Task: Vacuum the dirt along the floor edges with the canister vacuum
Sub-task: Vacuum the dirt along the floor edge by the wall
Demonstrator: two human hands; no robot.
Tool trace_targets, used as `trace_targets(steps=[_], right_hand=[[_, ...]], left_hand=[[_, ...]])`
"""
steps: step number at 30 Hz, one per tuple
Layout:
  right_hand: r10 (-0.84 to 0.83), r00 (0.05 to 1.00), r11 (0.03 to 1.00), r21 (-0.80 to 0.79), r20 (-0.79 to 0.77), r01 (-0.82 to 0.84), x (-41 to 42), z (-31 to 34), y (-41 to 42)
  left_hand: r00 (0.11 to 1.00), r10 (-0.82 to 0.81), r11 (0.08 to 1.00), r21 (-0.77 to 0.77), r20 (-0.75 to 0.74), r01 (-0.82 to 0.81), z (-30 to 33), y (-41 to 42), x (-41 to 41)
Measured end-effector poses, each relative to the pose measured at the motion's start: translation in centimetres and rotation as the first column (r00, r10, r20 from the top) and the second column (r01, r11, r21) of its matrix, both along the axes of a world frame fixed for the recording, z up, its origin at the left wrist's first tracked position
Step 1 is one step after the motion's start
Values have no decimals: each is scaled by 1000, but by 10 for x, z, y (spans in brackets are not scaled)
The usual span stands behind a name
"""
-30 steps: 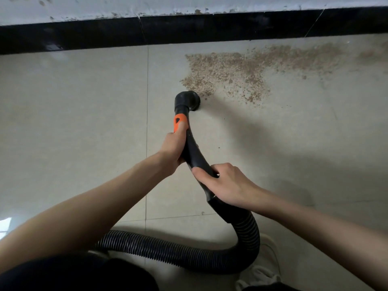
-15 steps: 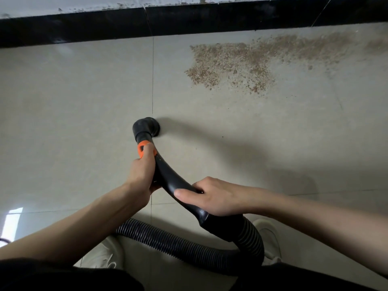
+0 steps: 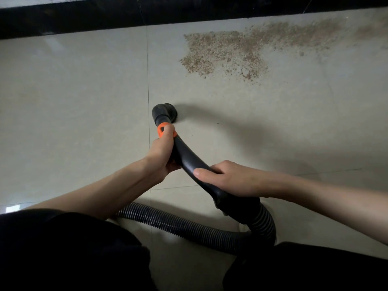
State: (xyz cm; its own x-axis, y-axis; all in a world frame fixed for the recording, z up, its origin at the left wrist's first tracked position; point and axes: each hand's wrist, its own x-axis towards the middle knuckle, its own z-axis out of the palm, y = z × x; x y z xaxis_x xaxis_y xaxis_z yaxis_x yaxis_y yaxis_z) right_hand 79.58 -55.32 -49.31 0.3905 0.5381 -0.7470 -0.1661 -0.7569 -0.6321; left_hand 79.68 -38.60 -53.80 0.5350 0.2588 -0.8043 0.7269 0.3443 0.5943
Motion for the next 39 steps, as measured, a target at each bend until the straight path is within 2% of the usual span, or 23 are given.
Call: trace_targets(steps=[6, 14, 18, 21, 24, 26, 28, 30, 35, 39], right_hand=[[-55, 998, 998, -4, -29, 55, -6, 5, -6], [9, 1000, 1000, 3, 5, -9, -23, 0, -13], [-89, 992, 996, -20, 86, 91, -20, 0, -10], [-197, 977, 979, -33, 82, 200, -20, -1, -12], [-245, 969, 969, -48, -20, 244, -23, -2, -21], [-279, 935, 960, -36, -219, 278, -23, -2, -26], [-275, 853, 950, 10, -443, 312, -18, -1, -29], [-228, 806, 949, 60, -546, 309, -13, -1, -28], [-149, 792, 966, 83, -592, 244, -14, -4, -25], [-195, 820, 955, 88, -539, 285, -8, -4, -27]], left_hand=[[996, -89, 996, -19, 0, 89, 4, -9, 6], [987, -161, 986, 37, -28, 162, 2, -17, -4], [978, -208, 978, 23, 5, 208, 6, -23, 13], [970, -243, 970, -4, 21, 243, 6, -34, 23], [931, -365, 931, 8, 16, 365, 2, -42, 27], [891, -453, 891, 17, 7, 453, 4, -45, 30], [865, -503, 864, 38, -5, 502, 5, -46, 33], [849, -527, 846, 84, -18, 527, 5, -46, 33], [852, -523, 842, 136, -25, 521, 0, -42, 25], [866, -499, 861, 129, 34, 492, -3, -43, 36]])
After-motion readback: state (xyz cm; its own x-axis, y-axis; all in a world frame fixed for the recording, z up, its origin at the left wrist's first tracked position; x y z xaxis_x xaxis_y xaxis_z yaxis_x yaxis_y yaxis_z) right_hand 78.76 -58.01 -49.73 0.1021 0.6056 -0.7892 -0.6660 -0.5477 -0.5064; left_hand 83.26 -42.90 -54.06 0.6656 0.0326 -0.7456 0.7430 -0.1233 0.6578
